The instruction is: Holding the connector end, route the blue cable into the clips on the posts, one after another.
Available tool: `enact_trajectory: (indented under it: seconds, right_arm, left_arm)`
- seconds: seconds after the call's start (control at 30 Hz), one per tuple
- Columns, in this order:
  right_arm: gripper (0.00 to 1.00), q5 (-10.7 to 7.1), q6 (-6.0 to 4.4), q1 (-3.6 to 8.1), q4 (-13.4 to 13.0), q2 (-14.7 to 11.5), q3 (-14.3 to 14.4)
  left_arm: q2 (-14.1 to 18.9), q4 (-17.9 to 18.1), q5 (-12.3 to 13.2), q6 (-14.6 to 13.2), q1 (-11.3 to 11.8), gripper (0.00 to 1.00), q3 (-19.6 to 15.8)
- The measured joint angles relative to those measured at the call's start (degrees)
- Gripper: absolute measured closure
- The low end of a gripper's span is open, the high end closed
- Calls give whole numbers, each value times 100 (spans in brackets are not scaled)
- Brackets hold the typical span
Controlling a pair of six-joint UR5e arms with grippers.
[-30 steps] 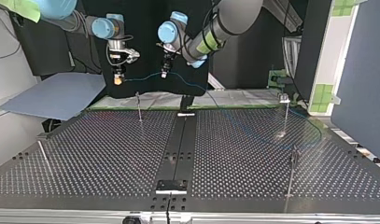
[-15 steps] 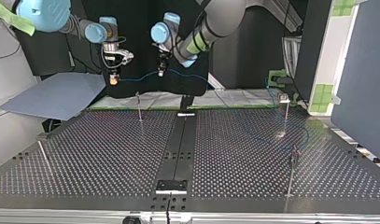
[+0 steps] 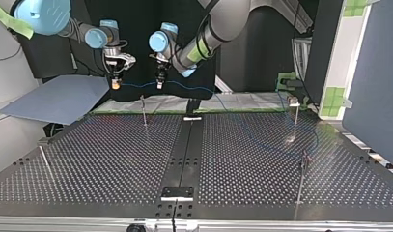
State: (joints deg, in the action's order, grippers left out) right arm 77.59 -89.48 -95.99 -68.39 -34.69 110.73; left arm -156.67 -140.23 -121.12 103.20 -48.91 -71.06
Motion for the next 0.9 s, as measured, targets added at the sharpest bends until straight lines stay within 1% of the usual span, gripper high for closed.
enact_trajectory:
  seconds: [0.17,0.27,0.37,0.4,0.47,0.53,0.6,0.73,0.9]
  right_arm:
    - [100,-40,13,73,19,2,-74]
    - [100,-144,45,99,18,6,-105]
    - [100,-292,101,100,25,12,-144]
    - [100,-351,131,93,30,14,-157]
    - [100,-411,193,83,46,19,-178]
    - [100,-444,289,70,89,25,-205]
    - [100,-453,341,83,130,33,-224]
    - [100,-435,290,129,157,62,-239]
    - [100,-371,234,204,153,77,-258]
  left_arm:
    - [-79,22,16,83,10,100,231]
    - [-91,34,-26,103,23,100,287]
    - [-145,30,-88,101,39,100,339]
    - [-175,20,-96,99,43,100,365]
    - [-267,-39,-101,91,45,100,449]
    - [-362,-98,-113,84,34,100,531]
    - [-463,-121,-148,80,18,100,594]
    - [-538,-96,-213,76,10,100,655]
    - [-549,-88,-219,70,4,100,724]
